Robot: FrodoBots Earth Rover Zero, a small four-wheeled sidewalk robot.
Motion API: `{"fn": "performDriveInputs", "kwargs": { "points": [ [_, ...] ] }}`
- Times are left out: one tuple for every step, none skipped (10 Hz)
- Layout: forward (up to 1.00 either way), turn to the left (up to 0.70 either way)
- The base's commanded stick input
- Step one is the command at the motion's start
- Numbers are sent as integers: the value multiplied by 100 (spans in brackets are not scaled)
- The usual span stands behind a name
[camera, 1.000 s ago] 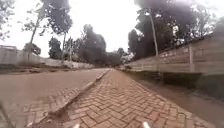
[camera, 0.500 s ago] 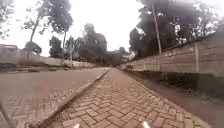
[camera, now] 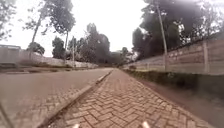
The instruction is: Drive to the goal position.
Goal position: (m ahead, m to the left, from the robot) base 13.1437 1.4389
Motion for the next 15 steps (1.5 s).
{"fn": "performDriveInputs", "kwargs": {
  "points": [
    [70,0],
    [70,0],
    [70,0],
    [70,0],
    [70,7],
    [70,4],
    [70,0],
    [70,-35],
    [70,-35],
    [70,-18],
    [70,5],
    [70,3],
    [70,1],
    [70,0],
    [70,1]
  ]
}}
